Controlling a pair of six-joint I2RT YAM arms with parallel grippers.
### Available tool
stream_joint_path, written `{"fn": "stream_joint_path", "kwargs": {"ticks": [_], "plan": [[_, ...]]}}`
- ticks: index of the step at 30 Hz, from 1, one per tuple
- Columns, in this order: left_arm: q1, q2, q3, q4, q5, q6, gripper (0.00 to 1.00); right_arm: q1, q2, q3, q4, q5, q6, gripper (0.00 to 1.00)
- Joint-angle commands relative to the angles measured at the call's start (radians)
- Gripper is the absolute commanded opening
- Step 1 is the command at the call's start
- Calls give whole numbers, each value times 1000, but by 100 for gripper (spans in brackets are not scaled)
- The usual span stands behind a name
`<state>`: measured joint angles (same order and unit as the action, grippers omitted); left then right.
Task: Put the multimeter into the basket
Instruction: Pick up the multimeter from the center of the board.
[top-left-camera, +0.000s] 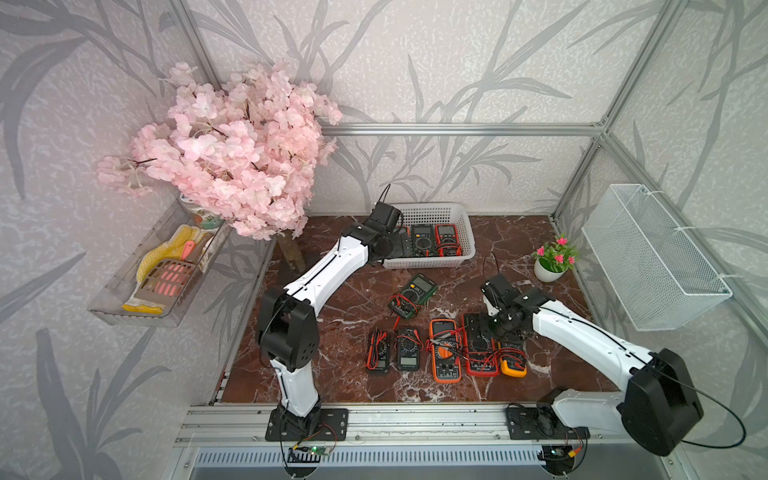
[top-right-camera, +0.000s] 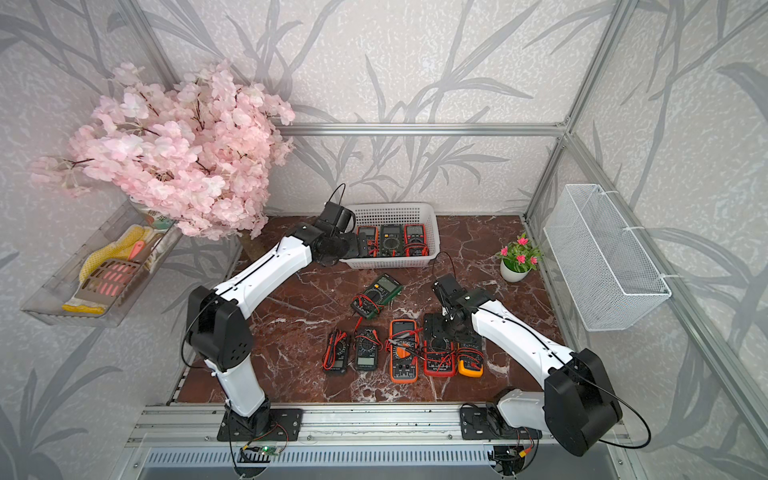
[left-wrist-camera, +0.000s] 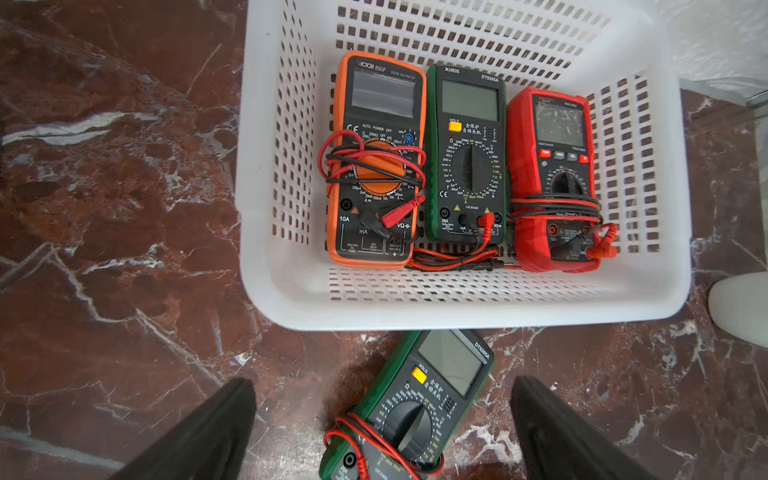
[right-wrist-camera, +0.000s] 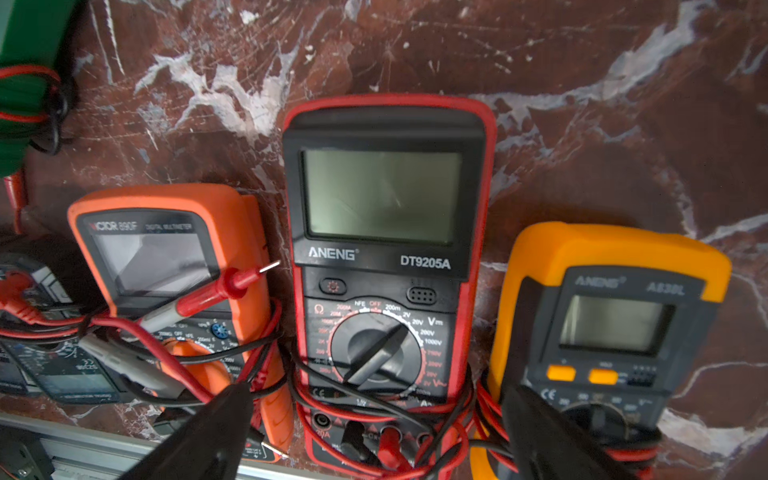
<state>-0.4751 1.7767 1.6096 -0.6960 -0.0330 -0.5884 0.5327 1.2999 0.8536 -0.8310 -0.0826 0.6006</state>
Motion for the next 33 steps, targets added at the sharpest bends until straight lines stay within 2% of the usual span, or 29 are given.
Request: {"fn": "stream_joint_path", "kwargs": {"ticks": [1,11,33], "plan": [[3,-65,-69,36,-21,-21,100,10,20,-10,10,23,-6,99],[3,-135,-176,72,-8,-62,100,21,92,-3,32,32,-18,99],[15,-135,-190,72,-9,-45,100,50,249,30,76,48,-14,99]]}}
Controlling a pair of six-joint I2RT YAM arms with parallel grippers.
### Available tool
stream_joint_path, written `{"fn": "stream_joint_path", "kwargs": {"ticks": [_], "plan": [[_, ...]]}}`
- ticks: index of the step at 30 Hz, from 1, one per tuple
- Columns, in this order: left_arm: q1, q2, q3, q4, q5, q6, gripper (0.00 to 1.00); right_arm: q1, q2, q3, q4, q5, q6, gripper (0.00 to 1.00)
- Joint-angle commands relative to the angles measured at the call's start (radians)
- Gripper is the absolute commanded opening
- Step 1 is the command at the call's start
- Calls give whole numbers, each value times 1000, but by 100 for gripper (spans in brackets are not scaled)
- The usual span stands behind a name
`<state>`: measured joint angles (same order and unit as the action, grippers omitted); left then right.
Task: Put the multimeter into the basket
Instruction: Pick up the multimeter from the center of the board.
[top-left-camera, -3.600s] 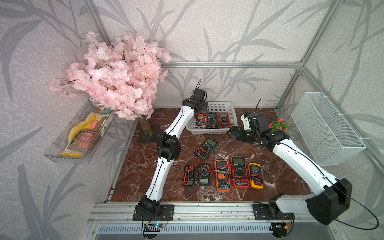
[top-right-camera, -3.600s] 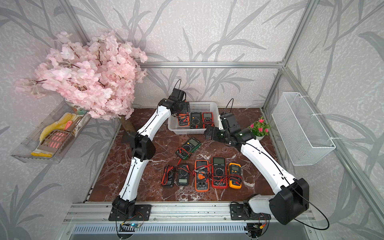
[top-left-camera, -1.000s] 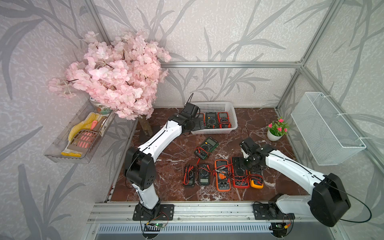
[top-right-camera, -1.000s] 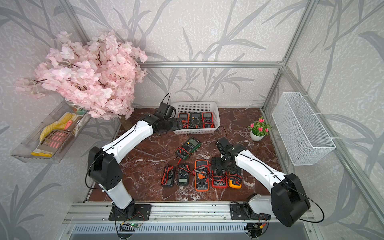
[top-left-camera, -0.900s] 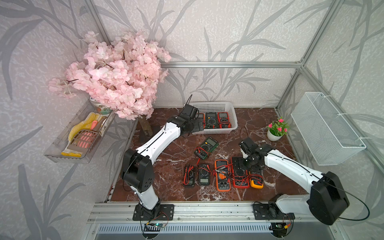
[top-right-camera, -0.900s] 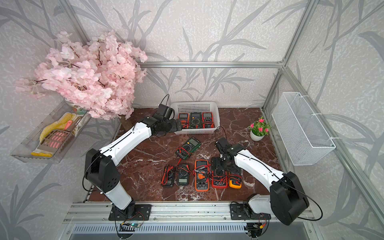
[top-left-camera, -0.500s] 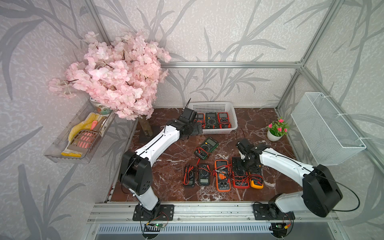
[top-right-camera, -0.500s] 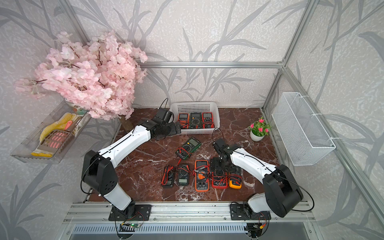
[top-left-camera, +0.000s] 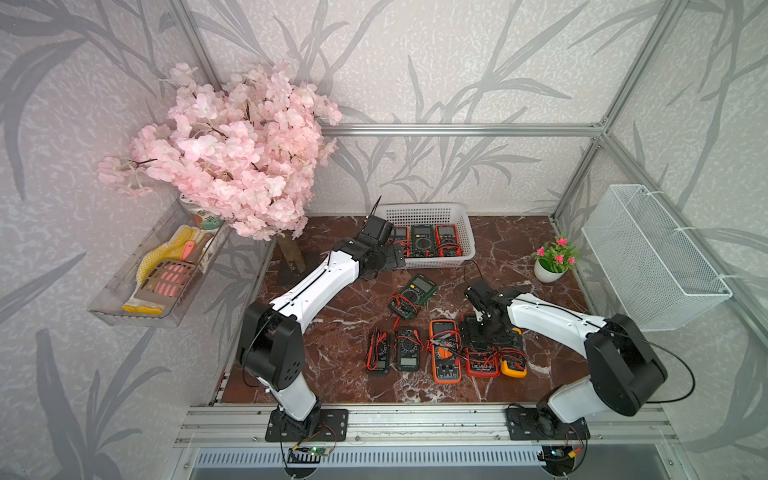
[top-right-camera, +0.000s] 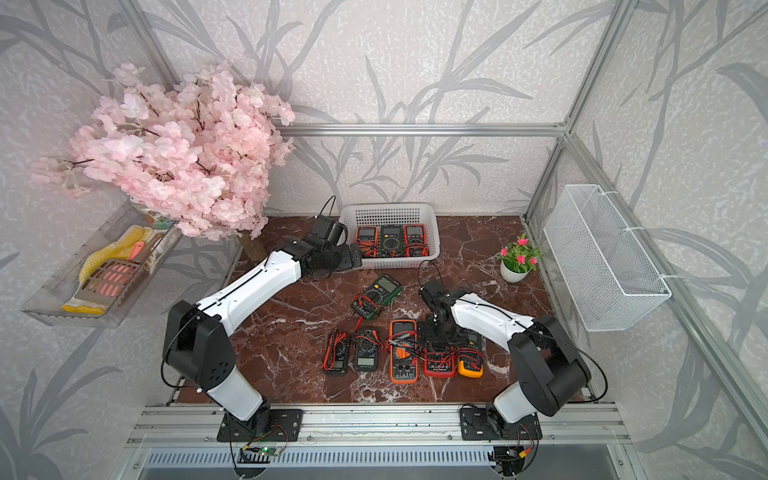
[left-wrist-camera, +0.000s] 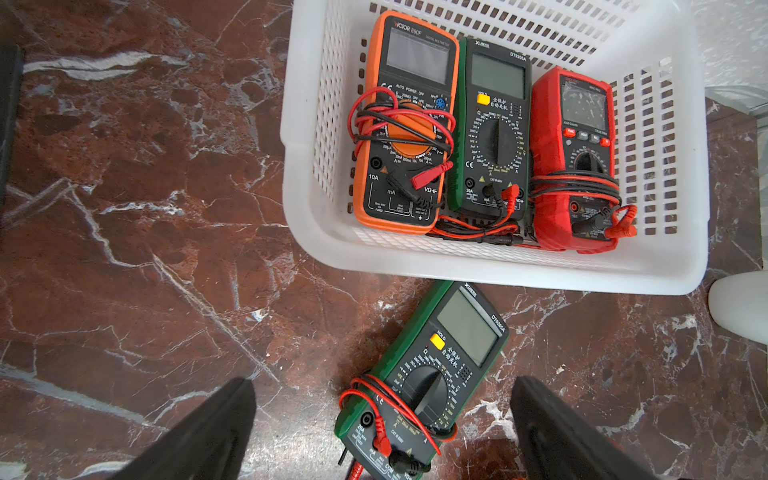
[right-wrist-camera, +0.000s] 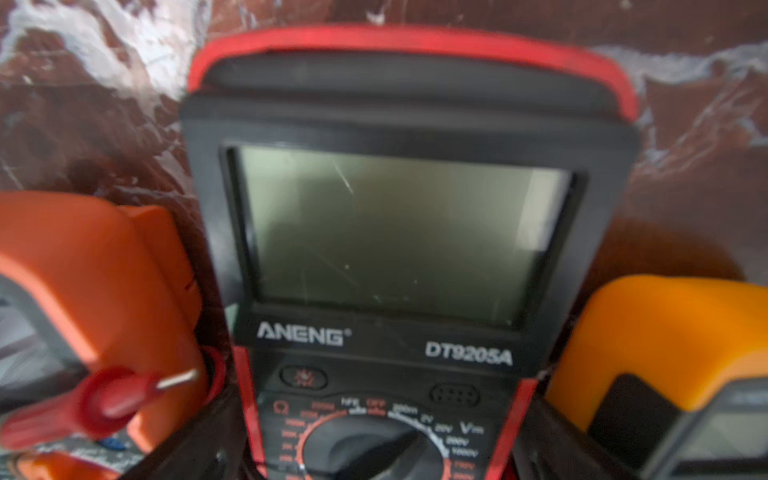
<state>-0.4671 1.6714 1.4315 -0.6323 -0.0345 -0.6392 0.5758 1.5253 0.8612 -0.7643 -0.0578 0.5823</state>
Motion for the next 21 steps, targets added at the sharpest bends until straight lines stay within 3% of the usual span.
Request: {"fn": "stream_joint_path", "kwargs": {"ticks": [1,7,15,21], "plan": [[7,-30,-12,7,-6,6,100,6,32,24,12,25,6,99],[9,-29,-12,10,-2,5,100,6,84,34,15,42,24,99],[18,-37,-15,3,0,11,100,6,90,55,0,41,20,80],[27,-44,-13,1,4,15,100,5,59,114,-46,61,19,77]]}}
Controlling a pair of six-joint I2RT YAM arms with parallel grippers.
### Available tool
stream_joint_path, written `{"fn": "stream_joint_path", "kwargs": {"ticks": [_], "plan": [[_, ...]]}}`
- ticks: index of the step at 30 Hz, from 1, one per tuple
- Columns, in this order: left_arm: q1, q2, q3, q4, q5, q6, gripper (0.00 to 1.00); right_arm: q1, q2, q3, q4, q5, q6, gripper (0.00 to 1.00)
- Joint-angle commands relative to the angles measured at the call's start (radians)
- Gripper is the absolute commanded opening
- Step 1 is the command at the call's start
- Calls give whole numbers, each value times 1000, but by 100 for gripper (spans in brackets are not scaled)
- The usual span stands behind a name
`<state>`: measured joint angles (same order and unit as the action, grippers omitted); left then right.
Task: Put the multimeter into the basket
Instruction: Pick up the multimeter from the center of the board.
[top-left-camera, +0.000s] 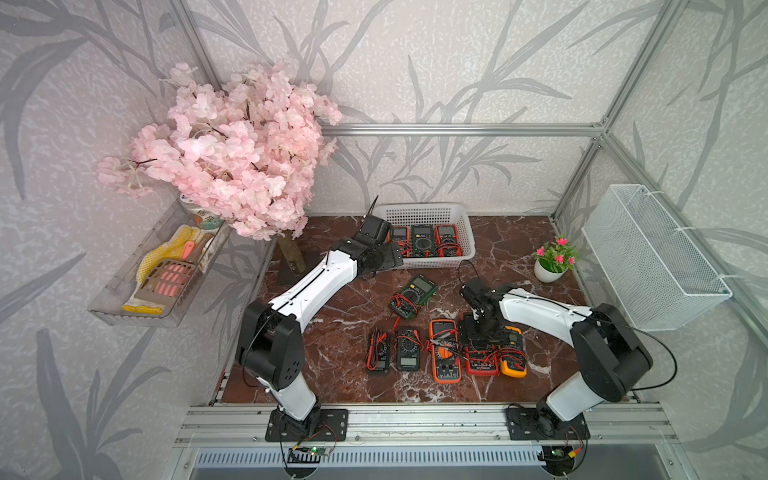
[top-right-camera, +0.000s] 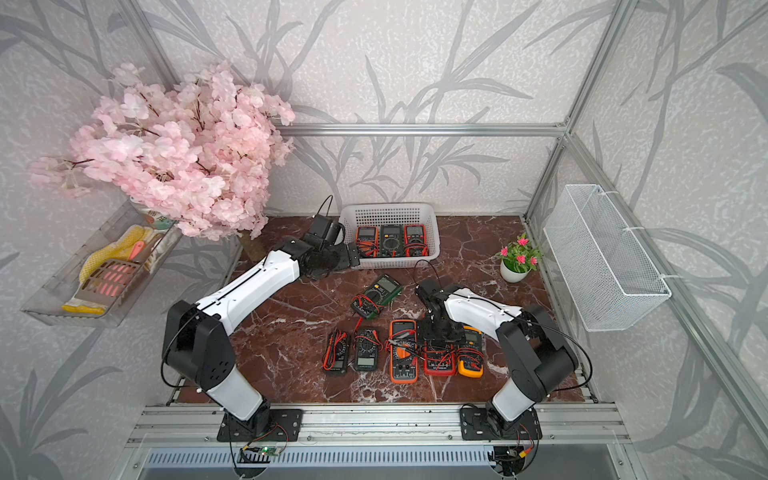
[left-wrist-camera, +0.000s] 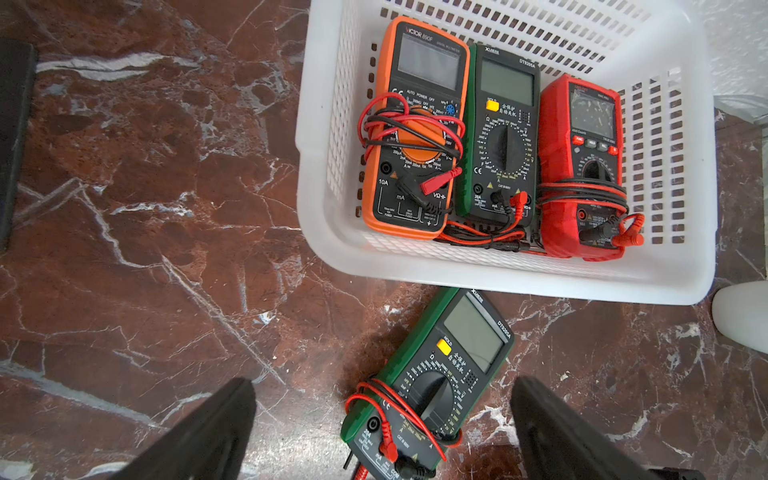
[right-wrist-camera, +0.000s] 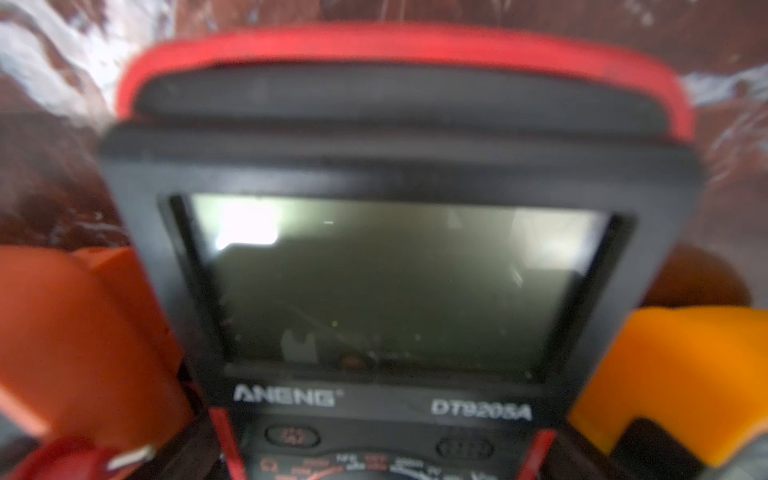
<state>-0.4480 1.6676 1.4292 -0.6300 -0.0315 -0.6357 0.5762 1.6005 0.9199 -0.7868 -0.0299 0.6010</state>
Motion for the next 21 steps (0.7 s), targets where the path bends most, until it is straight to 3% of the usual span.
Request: {"fn": "stream_joint_path", "kwargs": {"ticks": [1,12,21], "plan": [[10,-41,-10,-1,0,13,100,5,-27,66,-30,37,2,77],[18,-46,-12,-5,13,18,100,-14,-59,185,-109,117,-8,76],[20,-61,-32,-4,13,20,100,-92,-87,252,-165,180,-60,76]]}}
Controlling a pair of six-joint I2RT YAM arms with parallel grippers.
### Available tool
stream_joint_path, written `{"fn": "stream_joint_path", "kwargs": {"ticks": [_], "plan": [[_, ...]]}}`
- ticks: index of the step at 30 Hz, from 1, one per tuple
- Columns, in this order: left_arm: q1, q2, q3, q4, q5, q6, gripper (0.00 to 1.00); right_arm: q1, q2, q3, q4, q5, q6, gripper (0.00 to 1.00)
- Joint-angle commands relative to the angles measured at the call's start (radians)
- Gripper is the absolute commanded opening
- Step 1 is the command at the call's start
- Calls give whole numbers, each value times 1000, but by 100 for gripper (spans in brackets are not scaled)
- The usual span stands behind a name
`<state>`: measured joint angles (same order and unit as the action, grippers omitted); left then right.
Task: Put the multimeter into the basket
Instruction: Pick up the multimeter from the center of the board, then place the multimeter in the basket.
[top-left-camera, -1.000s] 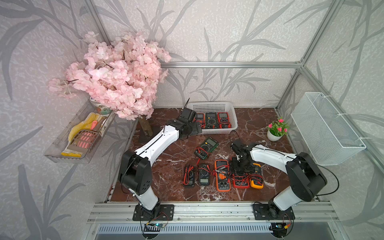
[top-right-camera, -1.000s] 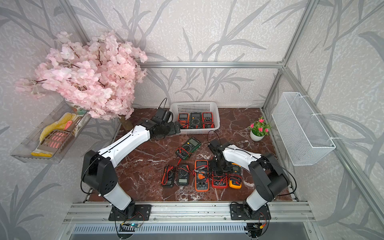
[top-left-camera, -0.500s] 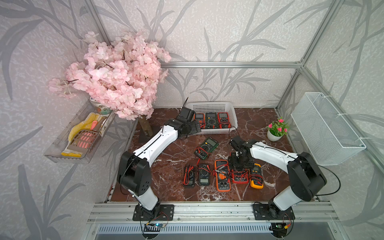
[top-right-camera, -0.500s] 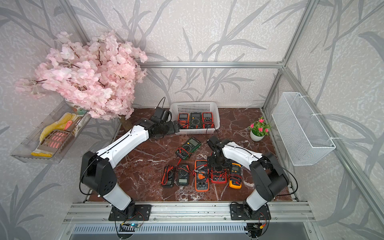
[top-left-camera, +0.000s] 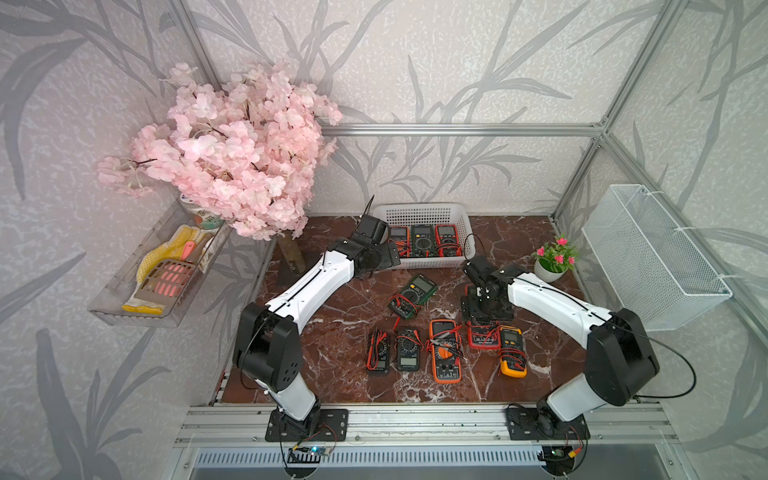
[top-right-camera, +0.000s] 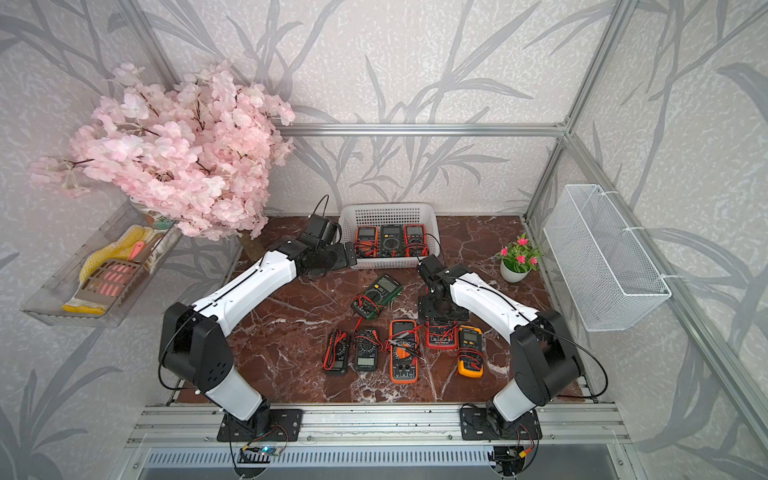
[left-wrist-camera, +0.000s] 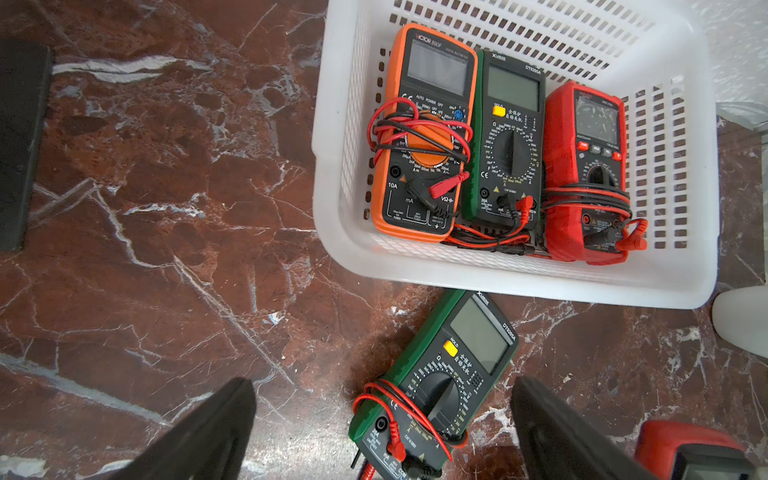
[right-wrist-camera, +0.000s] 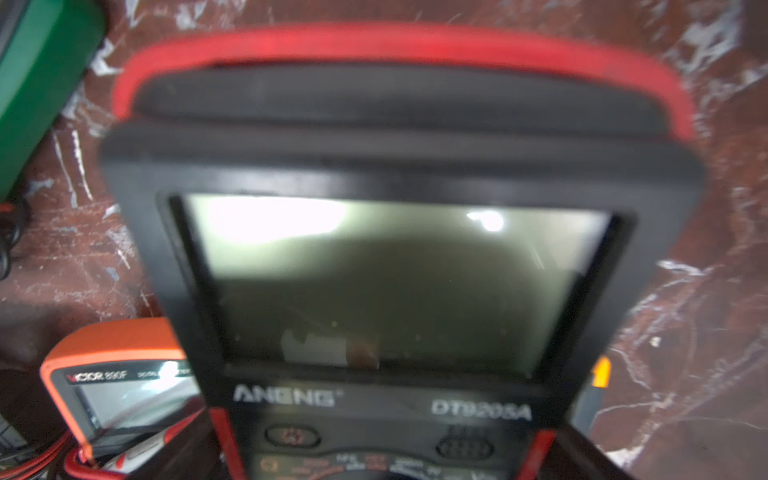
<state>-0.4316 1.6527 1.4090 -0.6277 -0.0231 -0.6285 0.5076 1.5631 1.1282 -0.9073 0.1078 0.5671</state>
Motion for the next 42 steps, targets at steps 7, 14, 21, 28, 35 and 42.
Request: {"fn": "stream_joint_path", "kwargs": {"ticks": [7,14,21,28,35,42], "plan": [[3,-60,-51,0,15,-2,100,-88,-42,182,-61,38,-79,76],[-2,-79,-115,26,46,-45,100,-116,25,354,-7,26,-122,76],[-21,-76,-151,42,75,-71,100,-133,136,531,35,-3,-142,76],[-28,-64,-147,43,72,-80,100,-144,314,748,59,-17,-179,76],[-30,-54,-143,40,66,-91,100,-153,467,930,96,-17,-227,76],[-33,-52,-141,13,61,-86,100,-158,646,1168,76,-19,-279,76]]}}
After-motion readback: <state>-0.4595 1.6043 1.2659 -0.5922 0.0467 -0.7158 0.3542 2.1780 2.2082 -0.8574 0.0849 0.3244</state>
